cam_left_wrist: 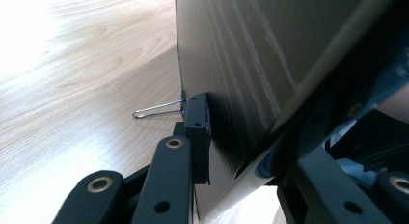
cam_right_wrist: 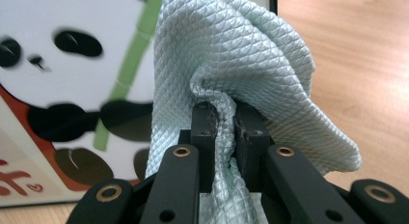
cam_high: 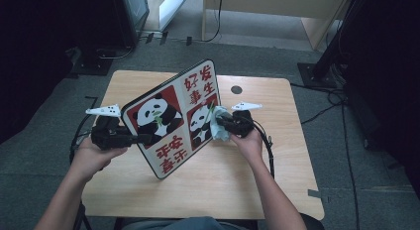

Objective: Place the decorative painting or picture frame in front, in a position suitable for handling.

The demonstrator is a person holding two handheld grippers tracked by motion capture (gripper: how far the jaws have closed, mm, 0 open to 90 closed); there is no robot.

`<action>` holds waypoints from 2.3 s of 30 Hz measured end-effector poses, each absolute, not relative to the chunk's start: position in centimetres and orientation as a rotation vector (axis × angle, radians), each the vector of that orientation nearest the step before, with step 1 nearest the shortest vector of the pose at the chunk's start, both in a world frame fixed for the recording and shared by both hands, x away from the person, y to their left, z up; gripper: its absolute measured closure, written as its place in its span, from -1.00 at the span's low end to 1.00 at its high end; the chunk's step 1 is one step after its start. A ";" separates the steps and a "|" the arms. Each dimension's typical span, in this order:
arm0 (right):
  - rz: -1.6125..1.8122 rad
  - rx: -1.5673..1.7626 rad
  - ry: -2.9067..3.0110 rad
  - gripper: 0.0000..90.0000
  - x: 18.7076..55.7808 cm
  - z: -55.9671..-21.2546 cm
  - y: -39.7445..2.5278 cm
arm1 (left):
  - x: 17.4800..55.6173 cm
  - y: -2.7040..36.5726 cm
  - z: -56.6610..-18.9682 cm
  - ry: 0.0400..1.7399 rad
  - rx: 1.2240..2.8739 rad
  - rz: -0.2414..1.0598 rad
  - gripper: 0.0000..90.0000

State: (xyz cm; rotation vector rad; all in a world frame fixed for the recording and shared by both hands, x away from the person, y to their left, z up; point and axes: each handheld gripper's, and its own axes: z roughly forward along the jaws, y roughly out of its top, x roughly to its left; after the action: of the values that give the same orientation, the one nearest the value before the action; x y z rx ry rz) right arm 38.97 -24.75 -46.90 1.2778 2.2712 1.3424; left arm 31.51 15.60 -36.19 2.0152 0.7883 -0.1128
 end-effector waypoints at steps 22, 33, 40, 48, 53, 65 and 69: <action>1.234 1.328 2.352 0.80 38.9 -48.9 -24.9 | 31.5 15.6 -36.2 0.788 2.016 -0.113 0.63; 1.320 1.300 2.291 0.81 38.6 -46.4 -25.6 | 31.5 15.6 -36.1 0.793 2.019 -0.110 0.64; 1.416 1.233 2.271 0.82 38.4 -42.7 -25.4 | 31.5 15.5 -36.0 0.802 2.026 -0.120 0.64; 1.428 1.119 2.282 0.82 38.7 -38.3 -24.4 | 31.6 15.5 -36.0 0.802 2.026 -0.122 0.64; 1.452 1.064 2.281 0.82 39.2 -35.5 -23.6 | 31.6 15.6 -36.0 0.803 2.023 -0.124 0.64; 1.467 0.941 2.270 0.81 40.3 -30.1 -21.0 | 31.6 15.5 -36.0 0.803 2.020 -0.123 0.64; 1.468 0.923 2.267 0.80 40.5 -29.5 -20.4 | 31.6 15.5 -36.0 0.804 2.020 -0.123 0.64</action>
State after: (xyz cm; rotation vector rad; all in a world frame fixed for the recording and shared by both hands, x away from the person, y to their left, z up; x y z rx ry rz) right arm 40.49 -20.36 -29.47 0.9232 2.2675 1.4681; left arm 31.61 15.55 -36.04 2.0198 0.8036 -0.1233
